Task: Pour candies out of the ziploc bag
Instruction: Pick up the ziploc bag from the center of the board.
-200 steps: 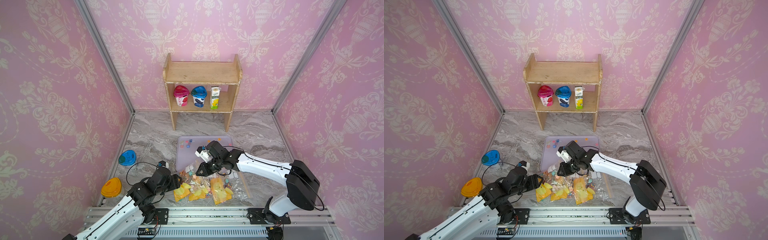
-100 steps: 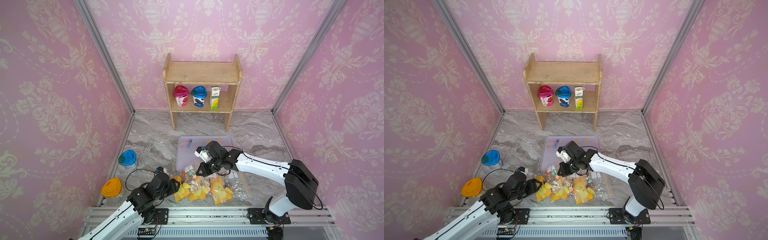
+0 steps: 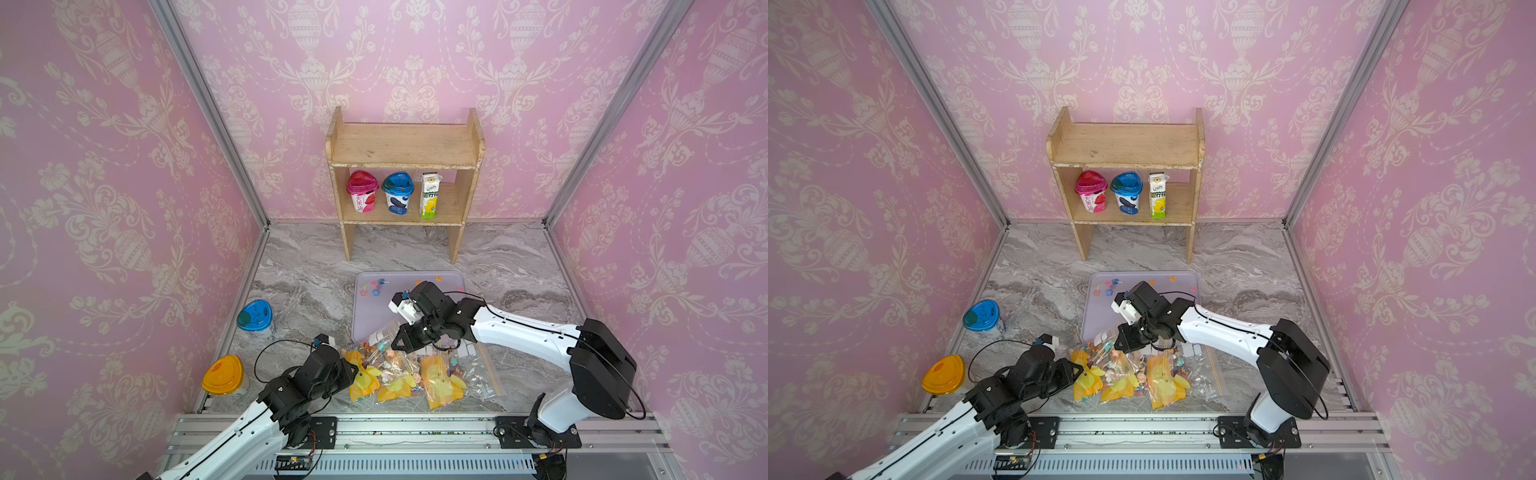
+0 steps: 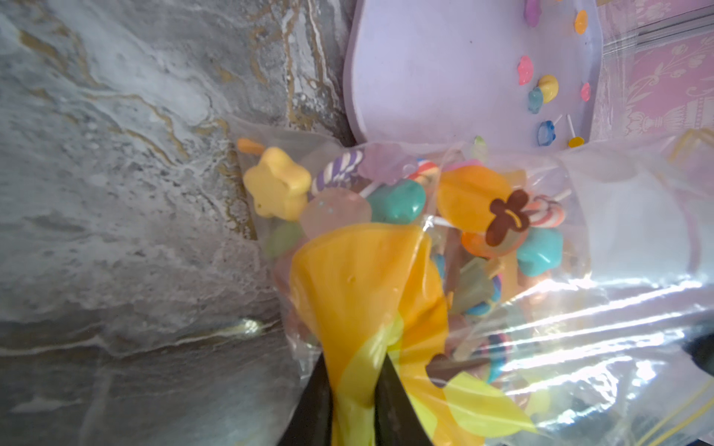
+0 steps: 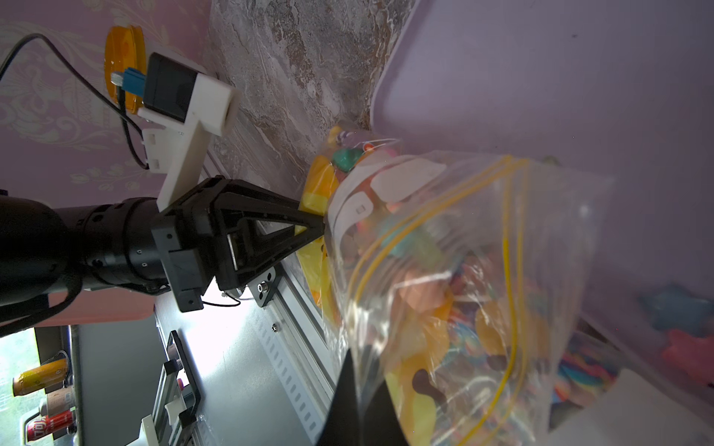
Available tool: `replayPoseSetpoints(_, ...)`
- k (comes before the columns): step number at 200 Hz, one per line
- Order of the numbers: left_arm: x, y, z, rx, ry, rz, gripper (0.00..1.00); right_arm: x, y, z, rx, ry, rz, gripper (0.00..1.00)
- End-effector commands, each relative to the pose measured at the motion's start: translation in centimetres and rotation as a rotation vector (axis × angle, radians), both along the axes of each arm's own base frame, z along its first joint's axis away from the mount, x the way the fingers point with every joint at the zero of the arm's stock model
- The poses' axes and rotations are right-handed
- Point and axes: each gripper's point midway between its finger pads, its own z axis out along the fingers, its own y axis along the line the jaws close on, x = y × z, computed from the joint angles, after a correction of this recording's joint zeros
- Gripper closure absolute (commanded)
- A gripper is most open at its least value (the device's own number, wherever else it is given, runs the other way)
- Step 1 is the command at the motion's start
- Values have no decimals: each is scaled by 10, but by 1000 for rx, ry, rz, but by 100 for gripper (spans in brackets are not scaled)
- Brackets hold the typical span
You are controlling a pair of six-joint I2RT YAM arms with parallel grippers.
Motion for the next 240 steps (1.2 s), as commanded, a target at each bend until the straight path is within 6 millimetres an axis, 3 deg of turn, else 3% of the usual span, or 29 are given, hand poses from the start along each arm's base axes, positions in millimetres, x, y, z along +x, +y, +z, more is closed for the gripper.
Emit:
replayPoseSetpoints(1, 5, -1, 8, -14, -27, 7, 88, 8, 8, 18, 32, -40, -13, 100)
replayPoseSetpoints(30, 12, 0, 21, -16, -72, 19, 100, 9, 10, 26, 46, -56, -10, 100)
replayPoseSetpoints(64, 23, 2, 45, 2, -153, 31, 100, 13, 7, 38, 37, -88, -2, 100)
replayPoseSetpoints(70, 24, 2, 48, 8, -160, 30, 100, 19, 12, 54, 65, -114, -3, 100)
replayPoseSetpoints(141, 46, -5, 85, 24, -260, 16, 100, 30, 11, 79, 85, -170, -6, 100)
replayPoseSetpoints(240, 102, -31, 118, 2, -357, -13, 100, 64, -22, 108, 73, -261, -82, 100)
